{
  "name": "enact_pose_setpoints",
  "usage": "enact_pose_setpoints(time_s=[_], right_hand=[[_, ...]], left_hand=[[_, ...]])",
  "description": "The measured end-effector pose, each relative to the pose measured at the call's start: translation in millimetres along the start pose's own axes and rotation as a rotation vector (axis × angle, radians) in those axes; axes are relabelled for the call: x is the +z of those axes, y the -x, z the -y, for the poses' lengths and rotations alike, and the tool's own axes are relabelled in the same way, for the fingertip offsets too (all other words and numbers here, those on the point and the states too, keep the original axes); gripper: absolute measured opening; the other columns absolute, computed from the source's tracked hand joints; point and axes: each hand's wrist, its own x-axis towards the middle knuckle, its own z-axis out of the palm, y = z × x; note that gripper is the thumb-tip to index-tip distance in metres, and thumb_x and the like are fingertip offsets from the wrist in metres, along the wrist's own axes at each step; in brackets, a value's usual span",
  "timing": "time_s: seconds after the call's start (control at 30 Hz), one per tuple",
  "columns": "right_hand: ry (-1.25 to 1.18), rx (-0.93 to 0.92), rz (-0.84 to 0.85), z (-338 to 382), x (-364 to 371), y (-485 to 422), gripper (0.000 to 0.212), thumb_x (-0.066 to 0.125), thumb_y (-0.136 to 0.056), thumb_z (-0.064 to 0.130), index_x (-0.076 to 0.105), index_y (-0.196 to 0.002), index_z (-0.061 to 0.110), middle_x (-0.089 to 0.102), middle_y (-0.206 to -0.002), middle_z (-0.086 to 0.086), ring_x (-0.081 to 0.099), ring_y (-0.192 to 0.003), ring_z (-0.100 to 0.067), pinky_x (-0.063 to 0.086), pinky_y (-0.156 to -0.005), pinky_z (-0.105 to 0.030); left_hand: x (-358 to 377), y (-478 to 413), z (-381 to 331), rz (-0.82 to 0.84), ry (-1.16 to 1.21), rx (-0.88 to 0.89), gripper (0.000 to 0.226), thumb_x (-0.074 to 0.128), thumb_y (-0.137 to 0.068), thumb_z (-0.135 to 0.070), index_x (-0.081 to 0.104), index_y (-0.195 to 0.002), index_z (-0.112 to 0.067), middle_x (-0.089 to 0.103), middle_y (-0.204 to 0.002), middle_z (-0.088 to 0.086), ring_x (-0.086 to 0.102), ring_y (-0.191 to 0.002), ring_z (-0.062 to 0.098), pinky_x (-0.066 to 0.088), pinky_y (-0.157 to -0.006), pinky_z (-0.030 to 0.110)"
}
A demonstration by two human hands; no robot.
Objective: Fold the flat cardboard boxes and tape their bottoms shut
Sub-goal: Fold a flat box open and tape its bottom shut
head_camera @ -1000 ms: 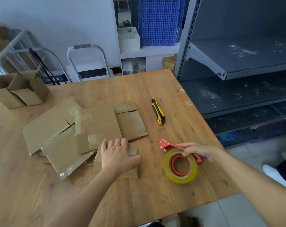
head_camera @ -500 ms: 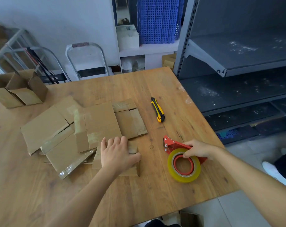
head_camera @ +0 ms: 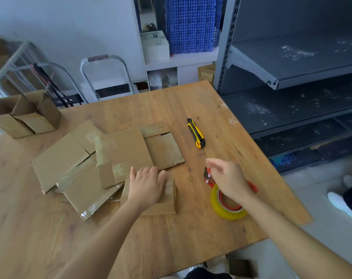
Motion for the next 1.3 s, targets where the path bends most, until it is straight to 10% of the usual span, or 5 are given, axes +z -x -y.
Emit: enact_pose_setpoints(time_s=[0.2, 0.33, 0.5, 0.93, 1.3], right_hand=[[-0.118, -0.001, 0.039, 50.9, 75.2, 40.1, 0.042, 0.042, -0.098, 0.003, 0.052, -0.138, 0.008, 0.058, -0.136, -0.001, 0.053, -0.125, -0.009, 0.034, -0.096, -0.007], [-0.081, 0.045, -0.044, 58.3, 92.3, 41.4, 0.025, 0.043, -0.098, 0.012, 0.068, -0.103, 0.011, 0.069, -0.091, -0.002, 0.061, -0.081, -0.016, 0.039, -0.058, -0.016], [-0.006, 0.168, -0.024, 64.0, 99.9, 29.6, 0.044, 0.047, -0.100, 0.028, 0.036, -0.059, 0.016, 0.040, -0.059, 0.003, 0.036, -0.052, -0.007, 0.027, -0.043, -0.021], [-0.125, 0.375, 0.081, 69.8, 102.9, 12.1, 0.045, 0.053, -0.098, 0.038, 0.038, -0.063, 0.015, 0.041, -0.066, 0.000, 0.040, -0.059, -0.014, 0.029, -0.049, -0.027], [-0.536, 0.341, -0.015, 68.5, 60.3, 8.9, 0.056, 0.067, -0.083, 0.038, 0.060, -0.107, -0.012, 0.062, -0.114, -0.028, 0.059, -0.110, -0.044, 0.049, -0.096, -0.056]], left_hand=[[-4.3, 13.0, 22.2, -0.137, 0.155, 0.038, 0.055, 0.050, -0.098, -0.015, 0.028, -0.146, -0.003, 0.020, -0.158, 0.012, 0.003, -0.148, 0.029, 0.006, -0.121, 0.042], [-7.8, 21.8, 30.2, -0.172, 0.070, -0.291, 0.096, 0.062, -0.078, -0.064, 0.023, -0.143, -0.003, 0.042, -0.139, 0.013, 0.042, -0.126, 0.036, 0.043, -0.097, 0.045], [-10.7, 29.7, 42.6, -0.056, 0.542, -0.455, 0.060, 0.068, -0.074, -0.064, 0.057, -0.097, -0.009, 0.064, -0.091, 0.001, 0.060, -0.080, 0.014, 0.053, -0.070, 0.034], [-18.9, 35.0, 51.6, 0.080, 0.818, -0.422, 0.035, 0.061, -0.090, -0.046, 0.063, -0.092, -0.011, 0.067, -0.094, 0.002, 0.063, -0.085, 0.015, 0.053, -0.076, 0.031], [-37.6, 52.2, 61.6, 0.062, 0.878, -0.097, 0.036, 0.055, -0.089, -0.001, 0.058, -0.112, -0.030, 0.068, -0.108, -0.016, 0.062, -0.103, 0.002, 0.046, -0.080, 0.016]])
